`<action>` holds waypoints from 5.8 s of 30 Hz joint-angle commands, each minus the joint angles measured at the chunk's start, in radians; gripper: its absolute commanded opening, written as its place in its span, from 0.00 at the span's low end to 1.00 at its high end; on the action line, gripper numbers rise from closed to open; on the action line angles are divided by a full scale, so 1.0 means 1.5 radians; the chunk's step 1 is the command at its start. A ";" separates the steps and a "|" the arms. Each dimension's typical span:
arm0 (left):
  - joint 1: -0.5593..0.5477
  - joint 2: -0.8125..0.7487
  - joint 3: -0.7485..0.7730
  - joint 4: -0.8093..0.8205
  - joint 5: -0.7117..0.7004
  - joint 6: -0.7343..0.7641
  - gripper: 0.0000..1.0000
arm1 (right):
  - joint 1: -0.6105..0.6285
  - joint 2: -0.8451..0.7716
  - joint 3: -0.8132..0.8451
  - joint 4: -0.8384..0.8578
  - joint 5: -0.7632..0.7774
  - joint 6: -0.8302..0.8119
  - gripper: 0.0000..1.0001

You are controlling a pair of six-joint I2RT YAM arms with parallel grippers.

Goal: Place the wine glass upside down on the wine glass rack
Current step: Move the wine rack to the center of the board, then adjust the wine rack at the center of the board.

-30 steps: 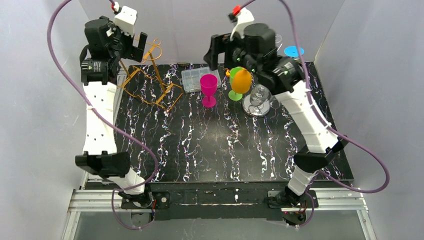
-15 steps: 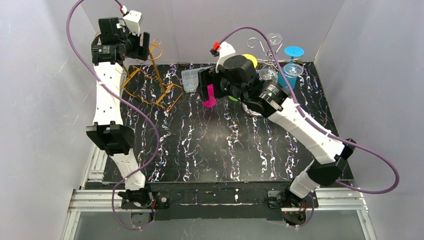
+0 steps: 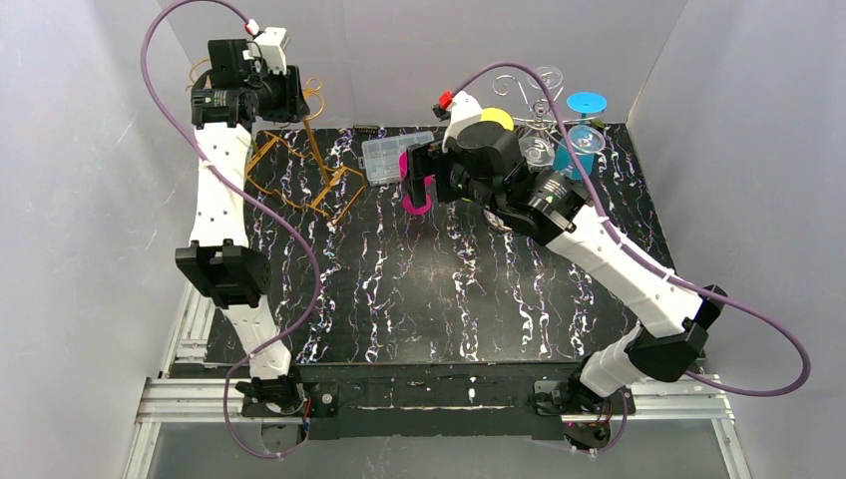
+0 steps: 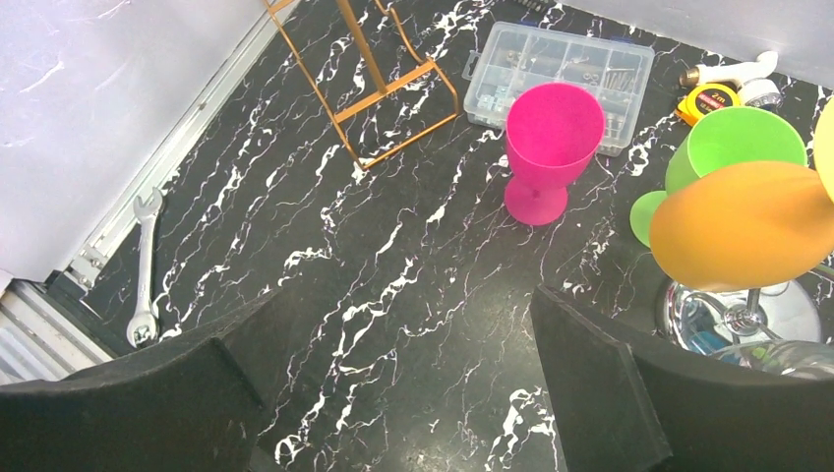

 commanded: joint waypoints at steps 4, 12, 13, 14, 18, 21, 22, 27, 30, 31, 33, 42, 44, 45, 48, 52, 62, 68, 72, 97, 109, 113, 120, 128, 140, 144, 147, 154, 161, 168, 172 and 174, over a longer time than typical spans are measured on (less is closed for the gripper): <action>-0.053 -0.023 0.000 -0.017 -0.007 -0.026 0.26 | 0.000 -0.050 -0.036 0.055 0.019 0.010 0.98; -0.123 -0.091 -0.078 0.002 -0.048 -0.076 0.18 | 0.000 -0.072 -0.060 0.061 0.028 0.013 0.98; -0.129 -0.103 -0.092 0.009 -0.052 -0.097 0.17 | 0.000 -0.073 -0.061 0.061 0.028 0.013 0.99; -0.135 -0.113 -0.101 0.013 -0.054 -0.108 0.17 | 0.000 -0.075 -0.063 0.061 0.029 0.013 0.99; -0.159 -0.134 -0.117 0.021 -0.075 -0.119 0.20 | 0.000 -0.078 -0.070 0.062 0.028 0.016 0.98; -0.164 -0.140 -0.124 0.022 -0.081 -0.117 0.30 | 0.000 -0.080 -0.081 0.064 0.026 0.020 0.98; -0.164 -0.143 -0.127 0.022 -0.090 -0.118 0.38 | 0.000 -0.080 -0.085 0.065 0.026 0.021 0.98; -0.163 -0.185 -0.144 0.022 -0.118 -0.111 0.76 | 0.000 -0.072 -0.102 0.058 0.037 0.020 0.98; -0.155 -0.209 -0.136 0.009 -0.114 -0.107 0.82 | -0.001 -0.059 -0.111 0.051 0.047 0.015 0.98; -0.151 -0.214 -0.129 0.000 -0.110 -0.103 0.85 | -0.001 -0.054 -0.115 0.049 0.051 0.015 0.98; -0.144 -0.222 -0.111 -0.022 -0.099 -0.092 0.92 | -0.001 -0.045 -0.124 0.052 0.055 0.015 0.98; -0.076 -0.229 0.005 -0.126 -0.079 -0.045 0.98 | -0.005 0.032 -0.106 0.067 0.068 -0.020 0.98; -0.035 -0.237 -0.008 -0.127 -0.103 -0.021 0.98 | -0.012 0.066 -0.084 0.066 0.067 -0.035 0.98; -0.002 -0.238 -0.017 -0.127 -0.109 -0.009 0.98 | -0.016 0.082 -0.072 0.067 0.063 -0.043 0.98; 0.110 -0.225 -0.036 -0.125 -0.086 0.011 0.98 | -0.027 0.123 -0.033 0.070 0.048 -0.062 0.98; 0.243 -0.190 -0.039 -0.117 -0.014 0.000 0.98 | -0.039 0.169 0.010 0.079 0.037 -0.091 0.98; 0.334 -0.146 -0.050 -0.070 0.099 -0.034 0.96 | -0.080 0.247 0.057 0.094 -0.005 -0.124 0.98; 0.341 -0.124 -0.062 -0.030 0.059 -0.004 0.89 | -0.091 0.255 0.050 0.113 -0.048 -0.111 0.97; 0.341 -0.131 -0.097 0.009 0.126 -0.051 0.89 | -0.090 0.235 0.012 0.160 -0.100 -0.093 0.96; 0.341 -0.122 -0.209 0.142 0.234 -0.100 0.80 | -0.104 0.441 0.123 0.404 -0.323 0.101 0.74; 0.341 -0.139 -0.261 0.158 0.253 -0.060 0.65 | -0.122 0.538 0.234 0.431 -0.305 0.173 0.73; 0.341 -0.143 -0.284 0.162 0.253 -0.039 0.63 | -0.131 0.555 0.267 0.423 -0.296 0.172 0.73; 0.341 -0.136 -0.295 0.163 0.250 -0.030 0.59 | -0.157 0.594 0.333 0.382 -0.307 0.157 0.72; 0.341 -0.153 -0.330 0.167 0.257 -0.022 0.55 | -0.178 0.632 0.396 0.354 -0.322 0.142 0.71; 0.341 -0.190 -0.354 0.157 0.305 -0.058 0.53 | -0.178 0.573 0.353 0.301 -0.322 0.107 0.97; 0.341 -0.204 -0.342 0.156 0.319 -0.099 0.57 | -0.171 0.528 0.321 0.239 -0.308 0.082 1.00; 0.341 -0.210 -0.322 0.154 0.323 -0.123 0.60 | -0.168 0.466 0.246 0.241 -0.290 0.066 1.00; 0.341 -0.204 -0.258 0.120 0.325 -0.149 0.64 | -0.164 0.423 0.266 0.150 -0.268 0.025 1.00; 0.341 -0.226 -0.226 0.096 0.334 -0.146 0.71 | -0.159 0.363 0.215 0.082 -0.182 -0.029 1.00; 0.342 -0.201 -0.130 0.038 0.308 -0.151 0.72 | -0.146 0.385 0.243 0.030 -0.101 -0.088 0.93; 0.342 -0.180 -0.103 -0.001 0.221 -0.095 0.72 | -0.140 0.410 0.260 0.014 -0.083 -0.111 0.83; 0.342 -0.176 -0.107 -0.008 0.171 -0.070 0.71 | -0.139 0.416 0.257 0.017 -0.082 -0.114 0.79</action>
